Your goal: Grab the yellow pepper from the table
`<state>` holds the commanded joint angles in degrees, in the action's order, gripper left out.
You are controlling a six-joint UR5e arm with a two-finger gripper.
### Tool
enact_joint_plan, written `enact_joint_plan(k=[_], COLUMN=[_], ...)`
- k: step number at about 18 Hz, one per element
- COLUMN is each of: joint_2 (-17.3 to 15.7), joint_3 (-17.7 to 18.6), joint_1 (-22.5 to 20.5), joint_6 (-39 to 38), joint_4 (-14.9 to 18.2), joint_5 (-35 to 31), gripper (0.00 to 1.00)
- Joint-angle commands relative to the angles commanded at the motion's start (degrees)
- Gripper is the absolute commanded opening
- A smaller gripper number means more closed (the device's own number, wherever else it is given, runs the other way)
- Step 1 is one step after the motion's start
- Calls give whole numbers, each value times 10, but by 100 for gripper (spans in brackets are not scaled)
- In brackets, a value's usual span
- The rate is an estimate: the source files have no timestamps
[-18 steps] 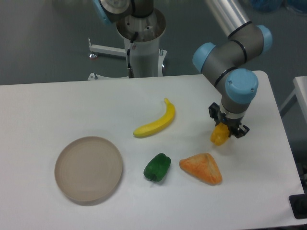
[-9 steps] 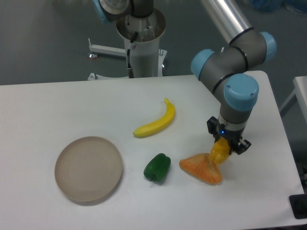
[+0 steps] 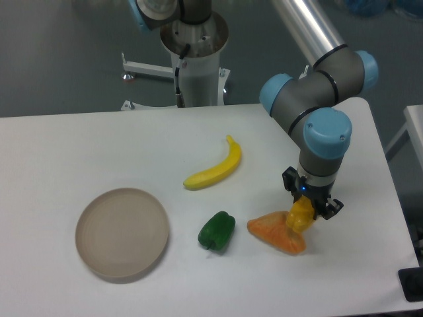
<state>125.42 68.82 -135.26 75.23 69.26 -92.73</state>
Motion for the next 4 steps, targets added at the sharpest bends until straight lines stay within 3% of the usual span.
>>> enact_joint_plan(k=[4], joint_2=[1], joint_3=[-4], joint_1=[1], joint_6=[-1], joint_4=[0], joint_5=[0], gripper=[53])
